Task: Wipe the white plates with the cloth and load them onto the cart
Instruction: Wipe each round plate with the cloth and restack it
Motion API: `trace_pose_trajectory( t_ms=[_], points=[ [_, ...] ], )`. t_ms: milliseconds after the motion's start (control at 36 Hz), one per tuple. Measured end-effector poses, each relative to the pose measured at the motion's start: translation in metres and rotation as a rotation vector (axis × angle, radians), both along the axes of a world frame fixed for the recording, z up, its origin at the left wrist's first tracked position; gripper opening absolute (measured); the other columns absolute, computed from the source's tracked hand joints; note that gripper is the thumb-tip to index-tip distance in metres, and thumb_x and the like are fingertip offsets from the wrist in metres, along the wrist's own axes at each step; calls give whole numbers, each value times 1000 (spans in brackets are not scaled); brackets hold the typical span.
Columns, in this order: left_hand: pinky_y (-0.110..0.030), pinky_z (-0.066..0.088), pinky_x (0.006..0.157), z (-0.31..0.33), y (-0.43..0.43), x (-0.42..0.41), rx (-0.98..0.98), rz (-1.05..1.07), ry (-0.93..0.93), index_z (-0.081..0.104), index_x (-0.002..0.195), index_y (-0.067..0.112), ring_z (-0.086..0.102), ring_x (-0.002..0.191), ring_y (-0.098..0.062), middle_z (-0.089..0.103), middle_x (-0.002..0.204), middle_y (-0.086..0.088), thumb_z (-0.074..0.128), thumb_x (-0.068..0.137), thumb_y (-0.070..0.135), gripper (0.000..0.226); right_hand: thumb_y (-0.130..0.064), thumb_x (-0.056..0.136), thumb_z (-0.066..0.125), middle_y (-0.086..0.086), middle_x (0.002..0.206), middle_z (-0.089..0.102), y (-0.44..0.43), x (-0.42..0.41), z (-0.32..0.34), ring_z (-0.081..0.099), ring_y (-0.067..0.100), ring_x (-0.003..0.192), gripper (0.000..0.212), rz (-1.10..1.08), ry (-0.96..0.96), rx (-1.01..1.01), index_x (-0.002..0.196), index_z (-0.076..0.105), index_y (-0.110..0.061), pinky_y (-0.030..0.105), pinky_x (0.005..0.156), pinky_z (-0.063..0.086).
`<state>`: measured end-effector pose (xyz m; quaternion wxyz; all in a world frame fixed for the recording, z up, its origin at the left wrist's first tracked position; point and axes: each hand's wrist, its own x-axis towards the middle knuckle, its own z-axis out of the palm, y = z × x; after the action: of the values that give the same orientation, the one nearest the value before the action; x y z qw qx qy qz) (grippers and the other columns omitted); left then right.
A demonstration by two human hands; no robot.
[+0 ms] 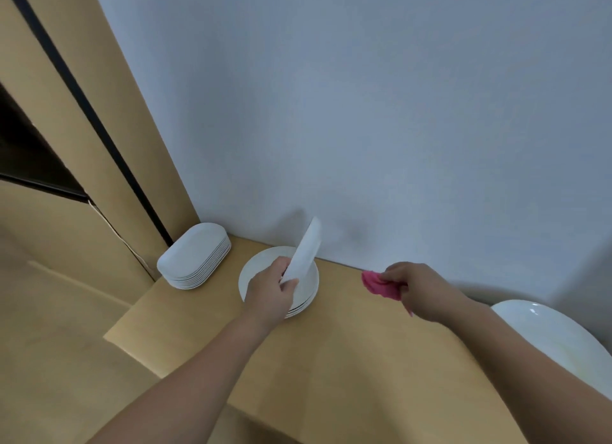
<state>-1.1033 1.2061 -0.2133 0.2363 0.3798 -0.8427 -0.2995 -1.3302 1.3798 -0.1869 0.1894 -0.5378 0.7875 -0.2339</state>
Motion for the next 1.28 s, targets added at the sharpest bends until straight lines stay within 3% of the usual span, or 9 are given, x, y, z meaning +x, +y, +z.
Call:
trace_pose_trajectory(
  t_ms=[83, 167, 361, 694, 833, 917, 1056, 1194, 1278],
  points=[
    [-28, 33, 61, -9, -11, 9, -150, -39, -143, 58, 115, 18, 52, 76, -20, 62, 88, 0, 55, 93, 14, 23, 0, 92, 47, -5, 89, 60, -9, 8, 0, 48, -4, 54, 43, 8, 22, 27, 116, 69, -27, 16, 60, 42],
    [-34, 40, 63, -18, -23, 15, -221, -76, -267, 55, 114, 16, 54, 77, -25, 60, 89, 0, 50, 95, 14, 20, 0, 93, 48, -12, 84, 56, -17, 14, -1, 51, -10, 53, 42, 11, -5, 26, 118, 68, -26, 9, 53, 36],
    [-33, 33, 58, -40, -45, 19, -286, -184, -495, 49, 113, 20, 50, 71, -24, 50, 86, 4, 42, 95, 13, 21, 3, 91, 44, -12, 102, 59, -29, 23, -11, 45, -4, 58, 52, -30, -1, 109, 122, 64, -33, 15, 56, 36],
    [-27, 16, 47, -64, -55, 15, -341, -310, -653, 47, 117, 22, 41, 65, -22, 37, 81, 5, 41, 87, 3, 36, 9, 85, 41, -12, 100, 58, -36, 28, -20, 49, -14, 56, 59, -62, 11, 141, 124, 65, -28, 9, 50, 34],
    [-31, 27, 55, -73, -54, 11, -336, -378, -716, 51, 114, 16, 42, 69, -24, 37, 86, 0, 40, 81, -2, 40, 4, 89, 45, -10, 98, 59, -38, 32, -22, 48, -12, 56, 50, -42, -3, 159, 123, 65, -26, 8, 50, 34],
    [-29, 22, 49, -80, -55, 10, -324, -380, -751, 53, 109, 13, 41, 69, -24, 37, 87, 0, 41, 80, -3, 35, 3, 90, 46, -8, 96, 60, -37, 32, -23, 49, -9, 56, 48, -49, -17, 159, 122, 66, -25, 9, 51, 34],
    [-30, 32, 62, -89, -59, 12, -297, -369, -805, 54, 104, 11, 43, 73, -21, 37, 90, -1, 42, 82, -2, 28, 4, 88, 46, -10, 95, 58, -34, 32, -25, 50, -8, 55, 50, -56, -23, 189, 121, 66, -27, 9, 50, 35],
    [-29, 33, 62, -91, -61, 14, -251, -350, -825, 47, 90, 15, 46, 77, -20, 26, 76, 2, 44, 88, 3, 13, 7, 86, 42, -16, 96, 54, -31, 29, -28, 45, -6, 62, 56, -63, -20, 225, 124, 64, -29, 7, 51, 30],
    [-29, 38, 67, -92, -62, 10, -224, -341, -799, 56, 102, 11, 51, 83, -20, 37, 87, 0, 43, 96, 11, 14, 6, 87, 43, -15, 100, 56, -29, 28, -29, 46, -6, 64, 55, -67, -25, 223, 123, 65, -29, 6, 50, 31]
  ],
)
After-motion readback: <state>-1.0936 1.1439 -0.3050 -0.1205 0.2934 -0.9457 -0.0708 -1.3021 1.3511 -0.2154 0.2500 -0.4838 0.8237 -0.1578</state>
